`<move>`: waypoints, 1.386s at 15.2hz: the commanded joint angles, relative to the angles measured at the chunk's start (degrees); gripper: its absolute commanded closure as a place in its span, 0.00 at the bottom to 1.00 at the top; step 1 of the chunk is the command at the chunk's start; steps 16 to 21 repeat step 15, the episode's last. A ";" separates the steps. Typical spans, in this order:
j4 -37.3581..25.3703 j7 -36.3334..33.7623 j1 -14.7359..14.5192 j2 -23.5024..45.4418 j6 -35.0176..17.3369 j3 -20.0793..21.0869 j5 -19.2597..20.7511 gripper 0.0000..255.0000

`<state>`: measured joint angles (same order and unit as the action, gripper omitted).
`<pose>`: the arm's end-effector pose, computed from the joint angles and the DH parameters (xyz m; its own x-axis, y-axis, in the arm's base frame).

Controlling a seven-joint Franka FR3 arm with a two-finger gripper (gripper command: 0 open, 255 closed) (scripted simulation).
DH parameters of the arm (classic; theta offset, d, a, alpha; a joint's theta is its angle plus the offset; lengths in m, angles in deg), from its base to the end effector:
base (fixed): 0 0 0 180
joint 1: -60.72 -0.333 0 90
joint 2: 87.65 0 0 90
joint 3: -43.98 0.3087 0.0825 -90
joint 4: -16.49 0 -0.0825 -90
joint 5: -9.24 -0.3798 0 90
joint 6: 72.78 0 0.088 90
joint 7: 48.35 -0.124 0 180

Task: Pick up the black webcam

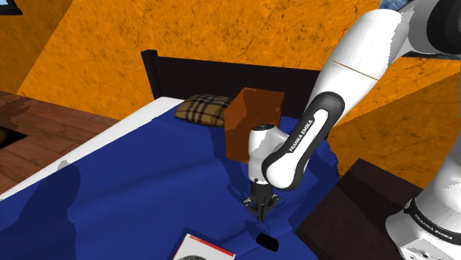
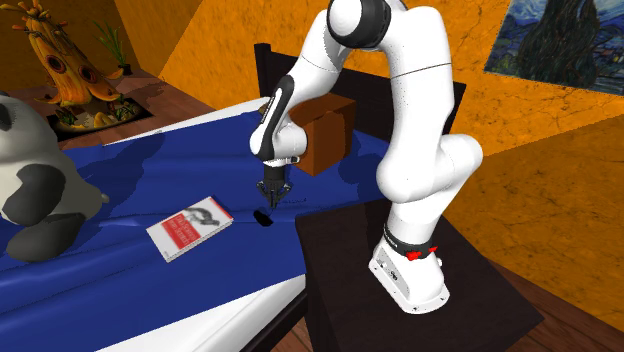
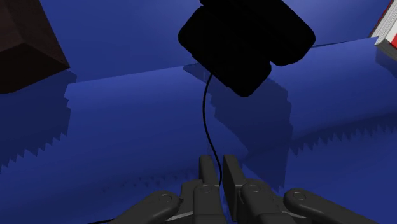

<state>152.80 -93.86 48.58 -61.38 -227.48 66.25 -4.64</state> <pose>0.3888 0.2817 0.1168 0.8701 -0.4076 -0.2771 -0.4393 -0.8963 -0.0610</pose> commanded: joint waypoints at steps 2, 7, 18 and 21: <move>0.52 -0.12 0.46 -2.35 1.77 0.64 -0.55 1.00; 1.20 -0.17 1.32 -6.59 5.22 1.68 -1.62 1.00; 1.58 -0.16 2.20 -11.66 9.74 2.68 -3.00 1.00; 1.58 -0.16 2.20 -11.66 9.74 2.68 -3.00 1.00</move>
